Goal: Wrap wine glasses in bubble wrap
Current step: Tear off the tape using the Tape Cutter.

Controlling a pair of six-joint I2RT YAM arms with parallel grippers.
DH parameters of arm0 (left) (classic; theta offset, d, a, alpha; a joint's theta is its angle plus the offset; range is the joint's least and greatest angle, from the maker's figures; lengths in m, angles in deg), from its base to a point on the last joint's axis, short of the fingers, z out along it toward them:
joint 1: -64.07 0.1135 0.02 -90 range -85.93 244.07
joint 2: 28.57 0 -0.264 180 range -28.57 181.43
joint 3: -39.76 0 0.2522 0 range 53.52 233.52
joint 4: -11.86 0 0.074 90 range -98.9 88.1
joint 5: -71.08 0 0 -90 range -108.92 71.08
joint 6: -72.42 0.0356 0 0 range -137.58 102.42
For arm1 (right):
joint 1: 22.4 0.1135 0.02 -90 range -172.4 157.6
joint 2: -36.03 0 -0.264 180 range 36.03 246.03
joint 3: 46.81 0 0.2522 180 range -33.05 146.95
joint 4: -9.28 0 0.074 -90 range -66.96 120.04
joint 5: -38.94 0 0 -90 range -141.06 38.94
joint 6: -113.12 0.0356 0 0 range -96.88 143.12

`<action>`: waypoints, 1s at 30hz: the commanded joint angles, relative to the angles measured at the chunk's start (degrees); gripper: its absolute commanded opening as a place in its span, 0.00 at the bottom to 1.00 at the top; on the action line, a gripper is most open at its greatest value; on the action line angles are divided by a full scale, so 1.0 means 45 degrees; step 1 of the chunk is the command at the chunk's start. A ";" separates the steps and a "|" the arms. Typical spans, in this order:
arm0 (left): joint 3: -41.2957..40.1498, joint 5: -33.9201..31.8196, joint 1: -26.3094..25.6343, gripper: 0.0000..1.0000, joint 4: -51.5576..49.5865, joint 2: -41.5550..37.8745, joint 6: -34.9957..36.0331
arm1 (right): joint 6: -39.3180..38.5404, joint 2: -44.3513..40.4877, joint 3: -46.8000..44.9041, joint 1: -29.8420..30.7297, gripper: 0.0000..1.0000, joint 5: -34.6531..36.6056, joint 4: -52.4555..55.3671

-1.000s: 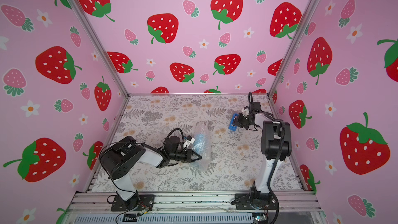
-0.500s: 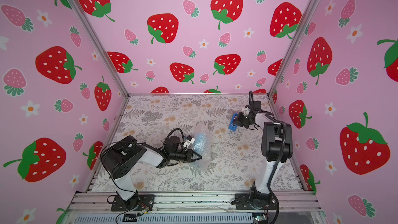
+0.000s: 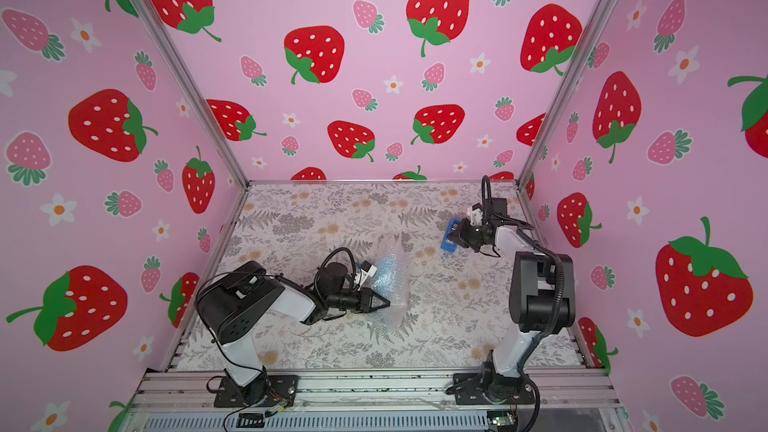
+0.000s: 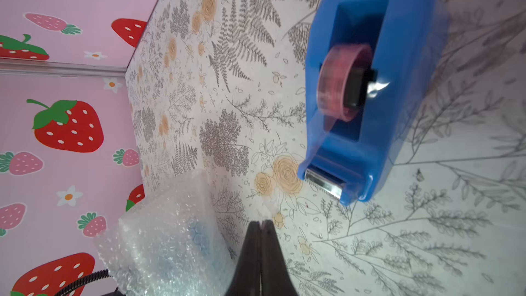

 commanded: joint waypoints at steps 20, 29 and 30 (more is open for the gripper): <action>-0.0387 -0.0886 0.0050 0.09 -0.1068 0.1107 0.0334 | 0.0017 0.0456 -0.2232 0.0548 0.00 0.0520 -0.0509; -0.0387 -0.0886 0.0050 0.09 -0.1058 0.1152 0.0306 | 0.0422 0.1319 -0.2474 0.0273 0.00 0.0928 -0.0806; -0.0387 -0.0886 0.0050 0.09 -0.1041 0.1152 0.0316 | 0.0486 0.1389 -0.2526 0.0203 0.00 0.1035 -0.0817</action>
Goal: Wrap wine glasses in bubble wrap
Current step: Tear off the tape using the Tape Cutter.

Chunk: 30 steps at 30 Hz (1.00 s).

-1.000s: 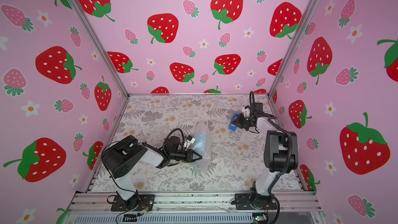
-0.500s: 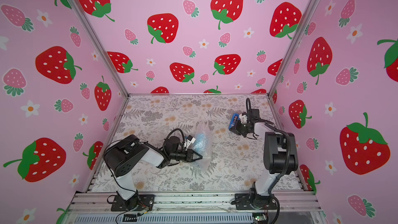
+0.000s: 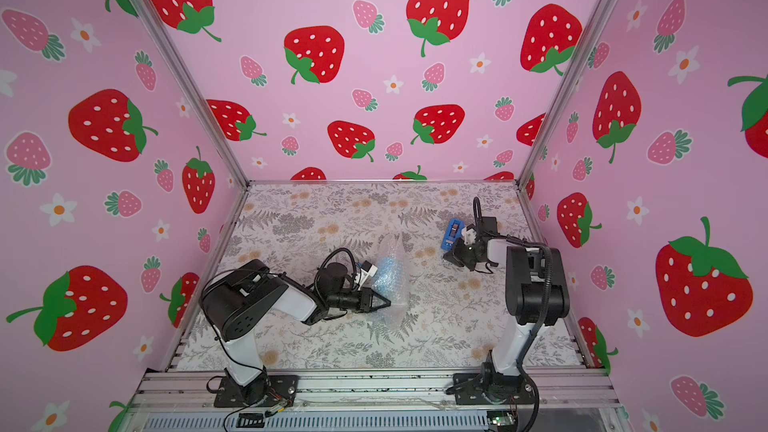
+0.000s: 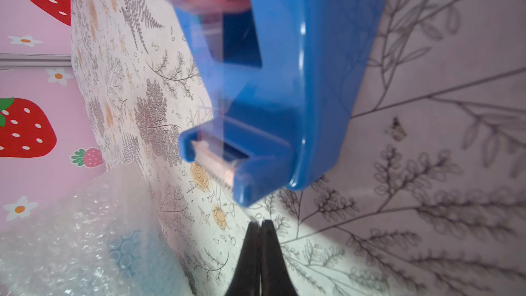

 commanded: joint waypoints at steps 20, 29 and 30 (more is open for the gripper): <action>-0.0338 -0.1063 0.0013 0.08 -0.1706 0.0661 0.0538 | -0.0228 0.0130 -0.0971 -0.0779 0.00 -0.0464 0.1145; -0.0211 -0.0578 0.0278 0.08 -0.2217 0.0498 0.0834 | -0.3381 -0.3638 -0.1089 0.1604 0.00 -0.2449 0.1036; -0.0194 -0.0523 0.0307 0.08 -0.2353 0.0439 0.0922 | -0.3962 -0.3869 -0.0821 0.2134 0.00 -0.2389 0.1726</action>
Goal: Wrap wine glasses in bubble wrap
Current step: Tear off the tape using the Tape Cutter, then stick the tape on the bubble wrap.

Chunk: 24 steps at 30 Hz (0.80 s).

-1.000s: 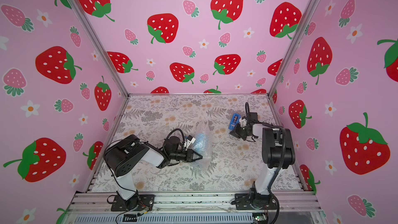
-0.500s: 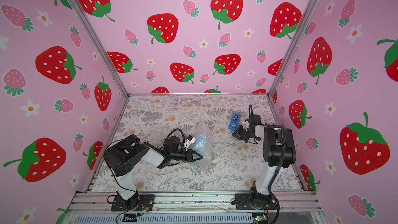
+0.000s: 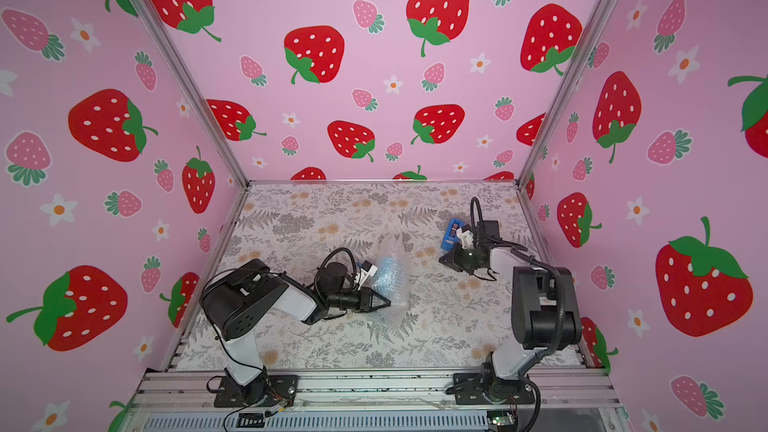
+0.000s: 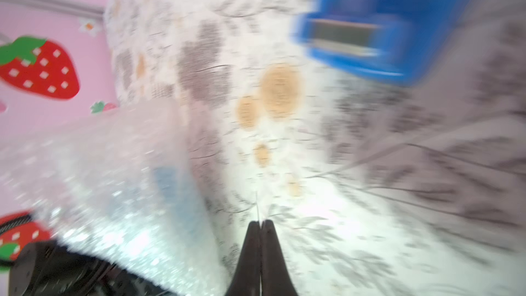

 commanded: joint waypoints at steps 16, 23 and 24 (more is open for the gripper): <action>0.0045 -0.0433 0.0370 0.07 -0.3131 0.0169 0.1365 | -0.5924 0.0773 0.4839 0.7008 0.00 0.1308 0.8850; -0.0104 -0.0407 0.0373 0.07 -0.2458 0.0484 0.1094 | -0.5602 0.1561 0.5230 0.7110 0.00 0.1675 0.9124; -0.0093 -0.0399 0.0373 0.07 -0.2440 0.0512 0.1094 | -0.5578 0.1649 0.5277 0.7127 0.00 0.1653 0.9094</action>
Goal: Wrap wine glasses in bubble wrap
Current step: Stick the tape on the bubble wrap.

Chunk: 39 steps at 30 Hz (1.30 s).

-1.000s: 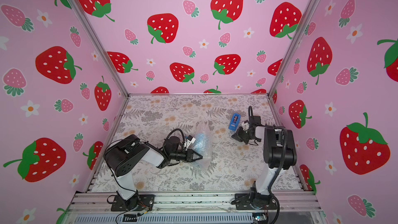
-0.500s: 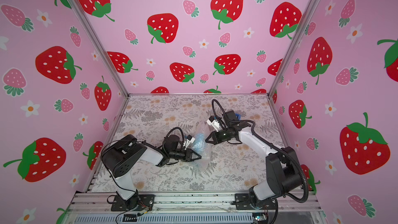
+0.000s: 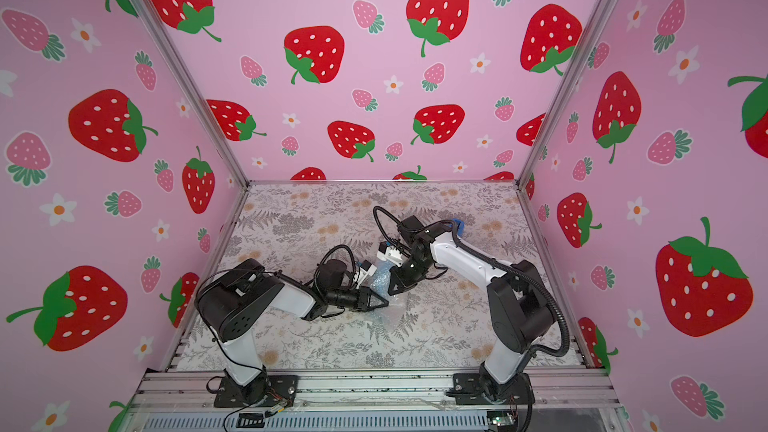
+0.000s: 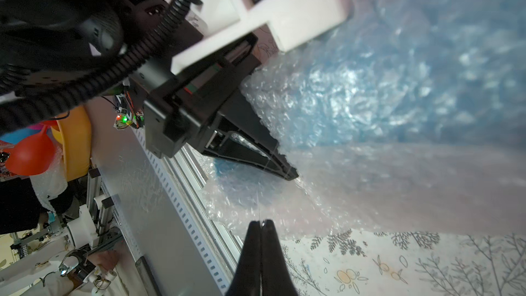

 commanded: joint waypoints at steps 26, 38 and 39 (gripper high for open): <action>-0.0604 -0.1013 0.0052 0.02 -0.0713 0.0694 0.0209 | 0.0931 0.1979 0.1982 0.0549 0.00 0.2276 0.0862; -0.0680 -0.0976 0.0048 0.02 -0.0528 0.0723 0.0171 | 0.2441 0.2329 0.2056 0.0538 0.00 0.2528 0.0582; -0.0682 -0.0986 0.0052 0.02 -0.0508 0.0728 0.0165 | 0.2616 0.2288 0.1997 0.0538 0.00 0.2509 0.0462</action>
